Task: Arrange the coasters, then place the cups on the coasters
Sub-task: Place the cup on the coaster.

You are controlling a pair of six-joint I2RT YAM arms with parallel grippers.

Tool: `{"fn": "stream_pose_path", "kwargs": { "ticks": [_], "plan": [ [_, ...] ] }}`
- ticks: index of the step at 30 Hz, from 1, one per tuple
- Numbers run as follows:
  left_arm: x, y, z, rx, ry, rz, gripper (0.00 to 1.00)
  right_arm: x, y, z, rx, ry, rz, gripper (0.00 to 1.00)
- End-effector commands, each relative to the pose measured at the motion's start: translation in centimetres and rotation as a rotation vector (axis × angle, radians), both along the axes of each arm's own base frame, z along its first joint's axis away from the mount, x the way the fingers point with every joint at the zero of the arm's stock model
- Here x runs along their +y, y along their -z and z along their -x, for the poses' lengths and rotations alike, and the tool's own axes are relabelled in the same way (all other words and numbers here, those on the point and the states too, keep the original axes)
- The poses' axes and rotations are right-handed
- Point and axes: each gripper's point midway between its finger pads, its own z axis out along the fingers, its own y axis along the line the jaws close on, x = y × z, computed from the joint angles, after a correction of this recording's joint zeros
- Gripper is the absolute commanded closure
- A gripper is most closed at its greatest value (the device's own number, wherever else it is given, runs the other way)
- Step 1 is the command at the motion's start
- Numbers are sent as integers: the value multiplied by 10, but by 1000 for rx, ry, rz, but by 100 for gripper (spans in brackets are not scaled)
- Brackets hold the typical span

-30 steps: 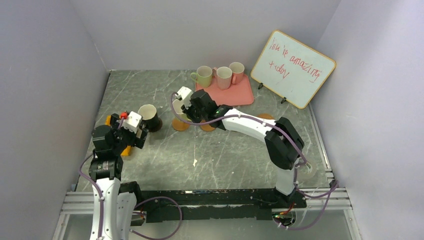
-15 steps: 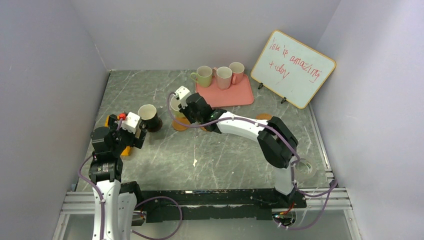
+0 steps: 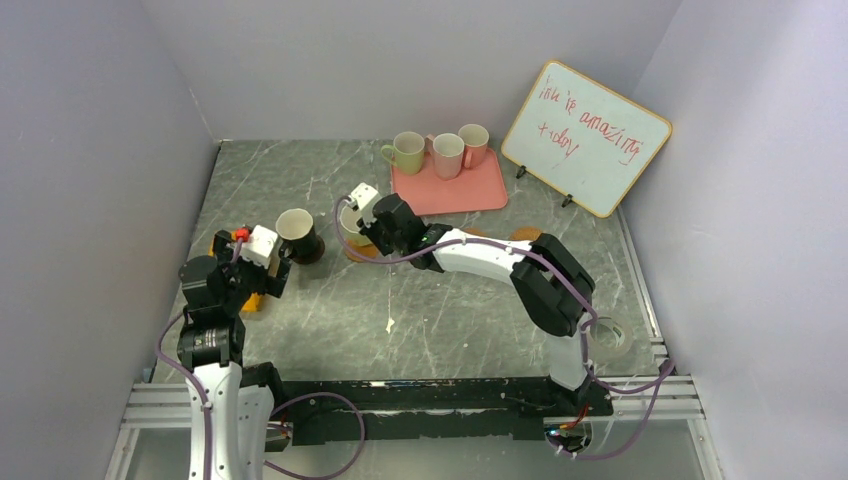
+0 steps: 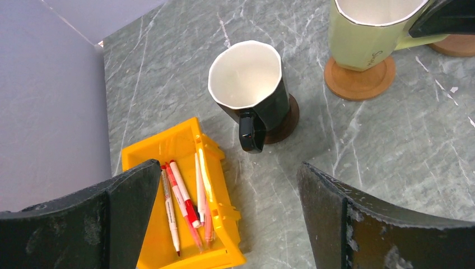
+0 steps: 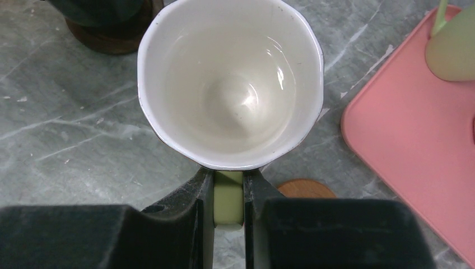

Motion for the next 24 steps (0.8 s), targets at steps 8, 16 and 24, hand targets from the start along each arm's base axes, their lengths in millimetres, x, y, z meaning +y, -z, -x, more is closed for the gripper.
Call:
{"fn": "stream_pose_path", "kwargs": {
  "ticks": [8,16,24],
  "plan": [
    [0,-4,-1,-25,1,13,4,21,-61,-9,-99,-13,-176,100],
    [-1,-5,0,-29,6,10,4,20,-53,-10,-92,-12,-159,100],
    [-3,-4,2,-30,25,5,4,20,-48,-10,-83,-16,-153,100]
  ]
}}
